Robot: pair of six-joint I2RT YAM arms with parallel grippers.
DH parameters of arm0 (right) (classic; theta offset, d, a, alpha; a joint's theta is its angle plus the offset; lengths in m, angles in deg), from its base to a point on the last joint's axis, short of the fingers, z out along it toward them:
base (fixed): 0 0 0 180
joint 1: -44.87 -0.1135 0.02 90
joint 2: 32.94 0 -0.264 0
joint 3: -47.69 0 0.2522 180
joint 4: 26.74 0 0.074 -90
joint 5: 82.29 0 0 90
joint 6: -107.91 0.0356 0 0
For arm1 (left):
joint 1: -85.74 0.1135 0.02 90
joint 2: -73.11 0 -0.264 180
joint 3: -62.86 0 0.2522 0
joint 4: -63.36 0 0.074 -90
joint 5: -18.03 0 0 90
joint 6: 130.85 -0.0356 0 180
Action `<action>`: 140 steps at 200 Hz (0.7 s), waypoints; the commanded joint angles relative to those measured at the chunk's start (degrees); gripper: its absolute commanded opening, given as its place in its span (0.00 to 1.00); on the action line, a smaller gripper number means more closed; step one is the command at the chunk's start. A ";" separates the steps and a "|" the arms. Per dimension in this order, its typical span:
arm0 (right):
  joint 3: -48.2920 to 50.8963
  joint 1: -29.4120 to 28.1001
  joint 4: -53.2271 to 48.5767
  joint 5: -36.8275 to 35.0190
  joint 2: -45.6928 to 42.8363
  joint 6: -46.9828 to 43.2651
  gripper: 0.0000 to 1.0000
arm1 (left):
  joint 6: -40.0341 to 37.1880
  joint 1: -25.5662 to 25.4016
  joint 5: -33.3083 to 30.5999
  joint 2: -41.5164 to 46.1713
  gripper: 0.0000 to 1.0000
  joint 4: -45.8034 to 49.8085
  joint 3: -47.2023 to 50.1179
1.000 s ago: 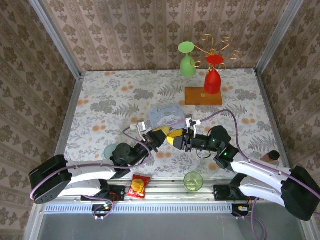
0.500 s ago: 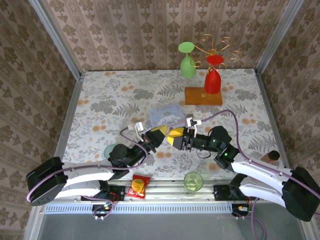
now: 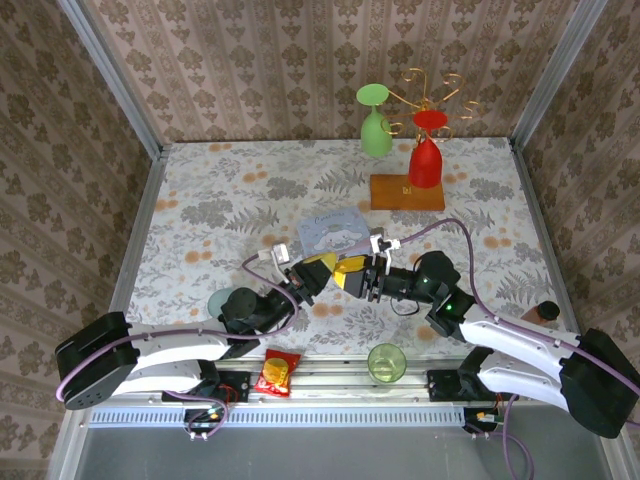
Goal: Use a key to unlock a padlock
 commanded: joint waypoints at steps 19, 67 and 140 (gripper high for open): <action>-2.34 -0.29 4.12 1.33 0.82 -0.05 0.24 | 2.71 -0.63 -0.74 -1.20 0.00 -2.87 0.92; -1.24 -0.23 3.12 1.77 0.74 -0.25 0.08 | 0.97 -0.71 -2.20 0.14 0.00 -2.72 2.00; 0.71 0.40 -8.51 1.22 -5.29 -4.01 0.00 | 0.56 0.48 -1.81 0.30 0.23 -2.23 3.62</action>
